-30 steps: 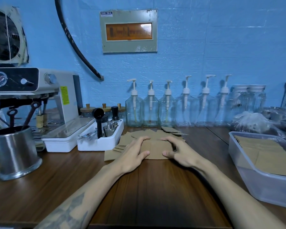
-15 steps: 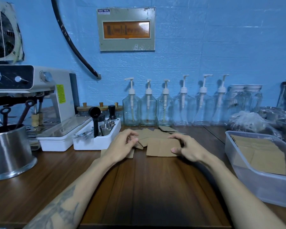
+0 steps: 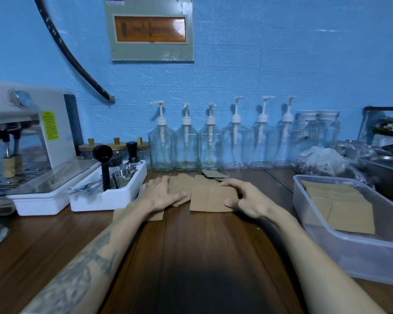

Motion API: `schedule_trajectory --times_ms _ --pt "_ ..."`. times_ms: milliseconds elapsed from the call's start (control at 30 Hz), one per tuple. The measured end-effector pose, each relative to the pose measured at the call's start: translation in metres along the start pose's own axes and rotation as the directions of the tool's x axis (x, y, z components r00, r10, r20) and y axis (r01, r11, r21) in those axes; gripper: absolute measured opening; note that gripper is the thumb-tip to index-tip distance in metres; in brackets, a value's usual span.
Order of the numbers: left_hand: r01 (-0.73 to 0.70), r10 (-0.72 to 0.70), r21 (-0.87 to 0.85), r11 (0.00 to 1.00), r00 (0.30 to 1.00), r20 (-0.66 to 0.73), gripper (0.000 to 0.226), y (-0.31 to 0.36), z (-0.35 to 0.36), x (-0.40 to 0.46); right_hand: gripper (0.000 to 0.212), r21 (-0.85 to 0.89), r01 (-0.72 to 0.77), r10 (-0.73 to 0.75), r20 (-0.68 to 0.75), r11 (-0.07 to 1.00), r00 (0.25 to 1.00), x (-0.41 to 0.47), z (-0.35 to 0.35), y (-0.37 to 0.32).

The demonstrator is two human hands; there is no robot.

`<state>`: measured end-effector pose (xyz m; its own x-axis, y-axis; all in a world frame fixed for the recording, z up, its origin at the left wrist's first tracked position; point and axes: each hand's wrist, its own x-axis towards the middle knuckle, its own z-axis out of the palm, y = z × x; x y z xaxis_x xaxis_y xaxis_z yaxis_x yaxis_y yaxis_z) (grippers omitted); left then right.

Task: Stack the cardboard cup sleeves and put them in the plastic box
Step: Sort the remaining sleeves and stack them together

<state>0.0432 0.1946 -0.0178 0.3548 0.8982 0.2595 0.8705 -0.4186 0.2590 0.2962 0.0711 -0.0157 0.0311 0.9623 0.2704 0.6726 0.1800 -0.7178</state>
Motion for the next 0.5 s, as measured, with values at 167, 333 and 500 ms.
schedule_trajectory --times_ms 167,333,500 --pt "-0.029 0.020 -0.115 0.993 0.996 -0.084 0.096 -0.008 -0.003 -0.005 0.049 0.009 0.015 -0.015 0.006 1.000 1.000 0.003 0.003 -0.001" --pt "-0.156 0.074 -0.393 0.906 0.974 -0.216 0.084 -0.005 -0.011 -0.019 0.049 0.014 0.025 -0.025 0.002 1.000 1.000 0.004 0.005 -0.002" --pt "-0.260 -0.039 -0.694 0.671 0.923 -0.383 0.088 0.009 -0.031 -0.039 0.047 0.027 0.027 -0.028 0.029 0.999 0.999 -0.001 0.004 -0.005"
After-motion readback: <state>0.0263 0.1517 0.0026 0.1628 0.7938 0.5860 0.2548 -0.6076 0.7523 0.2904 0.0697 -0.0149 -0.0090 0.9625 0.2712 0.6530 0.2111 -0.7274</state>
